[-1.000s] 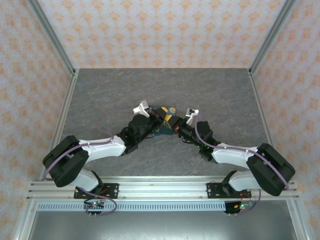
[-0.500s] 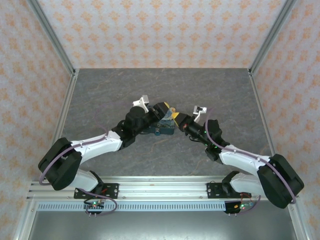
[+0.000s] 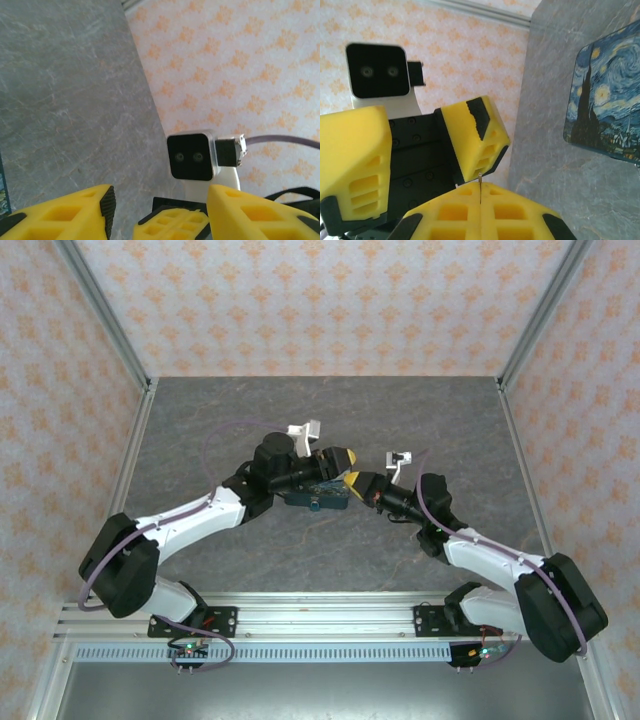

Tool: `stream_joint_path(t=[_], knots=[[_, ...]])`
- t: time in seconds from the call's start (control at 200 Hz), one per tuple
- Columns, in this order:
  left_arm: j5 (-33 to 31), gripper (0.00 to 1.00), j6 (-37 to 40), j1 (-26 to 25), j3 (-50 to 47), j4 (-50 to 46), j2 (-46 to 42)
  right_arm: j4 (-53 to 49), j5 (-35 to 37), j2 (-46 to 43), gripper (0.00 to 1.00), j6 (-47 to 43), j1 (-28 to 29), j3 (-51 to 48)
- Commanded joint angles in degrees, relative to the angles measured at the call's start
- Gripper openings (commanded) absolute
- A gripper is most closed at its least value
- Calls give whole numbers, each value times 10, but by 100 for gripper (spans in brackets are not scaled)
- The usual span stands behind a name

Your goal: Unlock the padlock with the key

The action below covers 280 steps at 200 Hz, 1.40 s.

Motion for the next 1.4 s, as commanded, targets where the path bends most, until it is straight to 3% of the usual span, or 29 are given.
stream_joint_path(t=[0.0,0.405,0.636,0.811,1.036,1.221,1.396], knots=[[43,51,32,5,17,-30,13,-2,-48,4,0,-31,-4,23],[69,46,47,13,5,-40,23,-8,-53,8,0,-45,-13,15],[81,31,28,13,-13,-8,28,-9,-48,7,0,-45,-14,15],[88,29,17,13,-23,7,30,-10,-42,7,0,-47,-14,13],[91,15,12,13,-33,17,33,-11,-39,8,0,-48,-15,15],[92,13,2,13,-41,30,40,-10,-35,9,0,-47,-17,17],[97,0,-25,13,-53,69,51,-5,-27,12,0,-44,-16,17]])
